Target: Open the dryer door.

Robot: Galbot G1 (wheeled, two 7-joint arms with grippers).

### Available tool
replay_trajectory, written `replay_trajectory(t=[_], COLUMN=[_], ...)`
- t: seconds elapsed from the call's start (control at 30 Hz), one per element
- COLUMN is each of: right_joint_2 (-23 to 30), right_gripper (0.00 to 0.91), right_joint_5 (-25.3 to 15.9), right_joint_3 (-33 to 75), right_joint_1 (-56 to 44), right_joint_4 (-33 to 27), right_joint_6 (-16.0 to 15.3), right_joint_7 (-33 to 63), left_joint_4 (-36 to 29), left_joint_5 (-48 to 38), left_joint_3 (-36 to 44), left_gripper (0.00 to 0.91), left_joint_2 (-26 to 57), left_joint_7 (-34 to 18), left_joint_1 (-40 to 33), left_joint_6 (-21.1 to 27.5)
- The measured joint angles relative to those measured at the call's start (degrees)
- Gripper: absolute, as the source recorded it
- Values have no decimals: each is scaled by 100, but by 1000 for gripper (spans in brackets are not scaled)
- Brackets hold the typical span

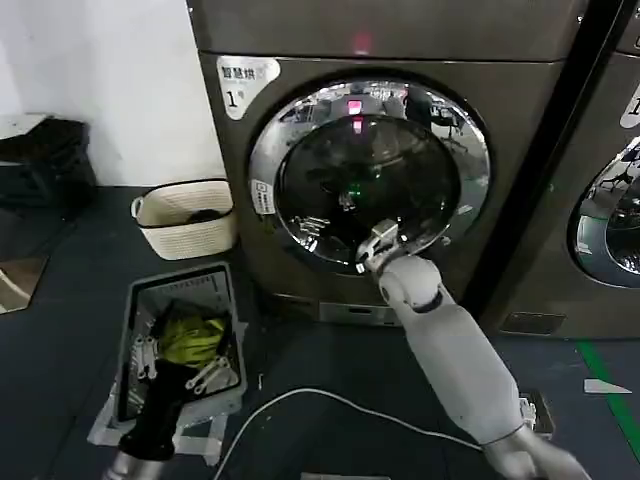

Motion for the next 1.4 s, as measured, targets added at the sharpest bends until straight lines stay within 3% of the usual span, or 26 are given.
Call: replay_trajectory(t=[1.4], right_joint_2=[626], right_gripper=[907], right_joint_5=[-46], right_joint_3=[-288], right_joint_1=[487], right_joint_4=[-934], right_joint_6=[20], right_joint_7=[-265], left_joint_4=[35], left_joint_5=[-7], left_joint_3=[-70], left_gripper=[907], left_joint_2=[-22], left_joint_7=[2], left_joint_1=[130], left_joint_6=[-125])
